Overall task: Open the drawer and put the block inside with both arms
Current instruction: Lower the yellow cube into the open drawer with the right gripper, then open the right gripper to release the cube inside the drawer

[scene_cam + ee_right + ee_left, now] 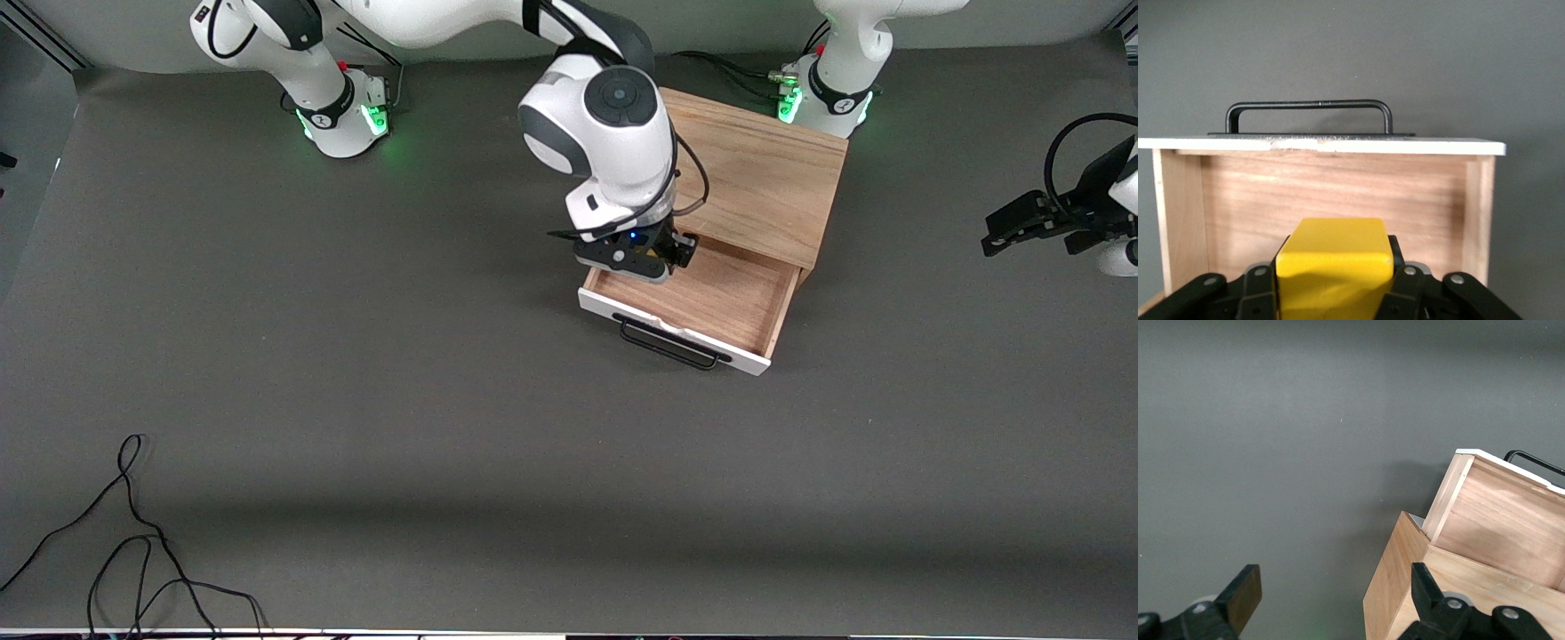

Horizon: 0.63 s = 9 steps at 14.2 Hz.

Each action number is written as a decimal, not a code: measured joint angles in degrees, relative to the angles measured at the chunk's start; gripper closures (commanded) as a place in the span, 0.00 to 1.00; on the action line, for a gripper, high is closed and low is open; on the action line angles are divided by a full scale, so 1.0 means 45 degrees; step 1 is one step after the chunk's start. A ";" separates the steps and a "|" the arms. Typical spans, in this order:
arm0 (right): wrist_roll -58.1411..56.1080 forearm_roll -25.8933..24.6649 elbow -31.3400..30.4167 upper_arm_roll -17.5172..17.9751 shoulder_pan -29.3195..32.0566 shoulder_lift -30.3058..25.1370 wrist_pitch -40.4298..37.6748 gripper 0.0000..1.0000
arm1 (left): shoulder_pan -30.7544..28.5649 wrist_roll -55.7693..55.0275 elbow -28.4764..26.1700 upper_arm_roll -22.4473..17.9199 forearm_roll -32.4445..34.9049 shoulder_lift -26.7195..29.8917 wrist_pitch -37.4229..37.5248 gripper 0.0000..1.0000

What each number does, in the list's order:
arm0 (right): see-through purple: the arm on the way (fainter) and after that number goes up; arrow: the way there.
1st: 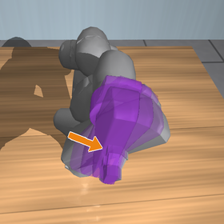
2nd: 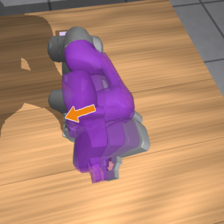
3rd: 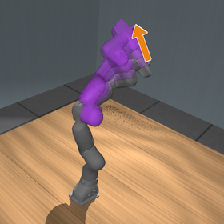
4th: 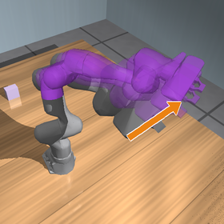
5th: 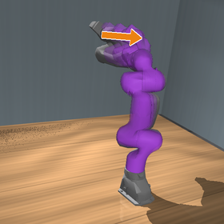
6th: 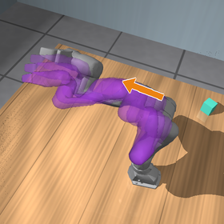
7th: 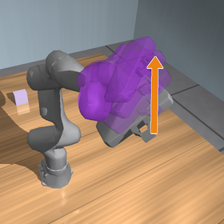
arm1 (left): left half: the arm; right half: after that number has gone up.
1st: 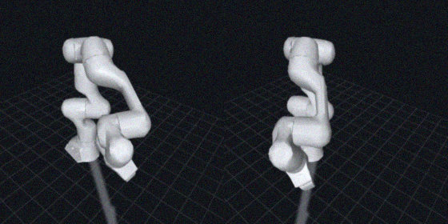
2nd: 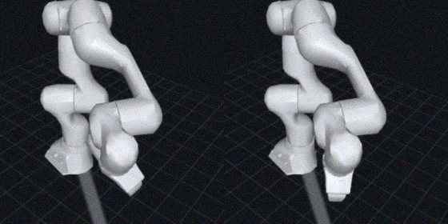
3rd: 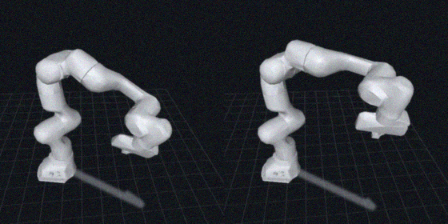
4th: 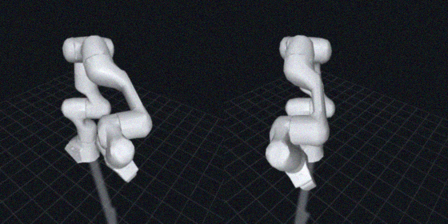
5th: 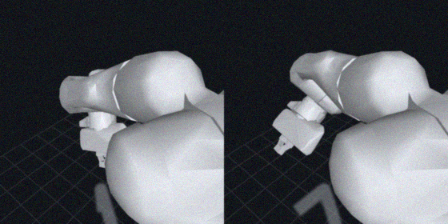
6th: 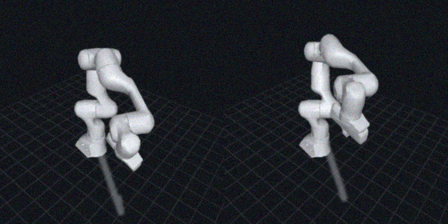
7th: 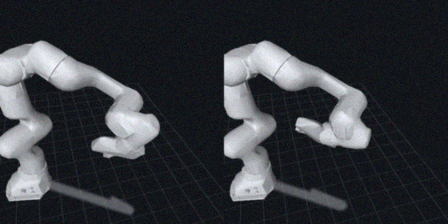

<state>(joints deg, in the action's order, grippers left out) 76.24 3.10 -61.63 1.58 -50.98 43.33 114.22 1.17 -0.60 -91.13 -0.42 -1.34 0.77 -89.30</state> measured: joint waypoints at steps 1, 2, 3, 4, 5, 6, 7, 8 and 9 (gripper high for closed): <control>0.0127 0.0000 0.0012 0.0001 -0.0039 0.0220 0.0365 0.98 | 0.0030 0.0184 -0.0041 0.0013 0.0036 0.0000 -0.0117 0.00; 0.0272 0.0000 0.0025 0.0001 -0.0121 0.0428 0.0646 0.98 | 0.0045 0.0295 -0.0148 0.0046 0.0072 0.0000 -0.0303 0.00; 0.0374 -0.0001 0.0030 -0.0004 -0.0202 0.0604 0.0779 0.98 | 0.0051 0.0356 -0.0270 0.0093 0.0087 -0.0002 -0.0451 0.00; 0.0429 -0.0014 0.0039 -0.0010 -0.0269 0.0744 0.0854 0.98 | 0.0053 0.0385 -0.0372 0.0145 0.0094 -0.0009 -0.0564 0.00; 0.0452 -0.0032 0.0039 -0.0017 -0.0310 0.0869 0.0861 0.98 | 0.0058 0.0402 -0.0423 0.0190 0.0098 -0.0022 -0.0612 0.00; 0.0455 -0.0042 0.0039 -0.0021 -0.0347 0.0971 0.0862 0.98 | 0.0060 0.0407 -0.0448 0.0219 0.0100 -0.0025 -0.0632 0.00; 0.0462 -0.0048 0.0040 -0.0022 -0.0387 0.1056 0.0863 0.98 | 0.0060 0.0413 -0.0452 0.0227 0.0101 -0.0025 -0.0633 0.00; 0.0491 -0.0052 0.0040 -0.0025 -0.0428 0.1134 0.0863 0.98 | 0.0060 0.0420 -0.0452 0.0223 0.0101 -0.0025 -0.0633 0.00; 0.0555 -0.0058 0.0040 -0.0029 -0.0464 0.1193 0.0863 0.97 | 0.0060 0.0425 -0.0452 0.0220 0.0102 -0.0025 -0.0633 0.00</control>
<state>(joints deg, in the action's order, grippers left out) 78.74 2.84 -61.45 1.45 -53.07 48.70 118.10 1.43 1.31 -93.16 0.57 -0.88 0.66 -92.14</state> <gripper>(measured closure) 0.449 0.000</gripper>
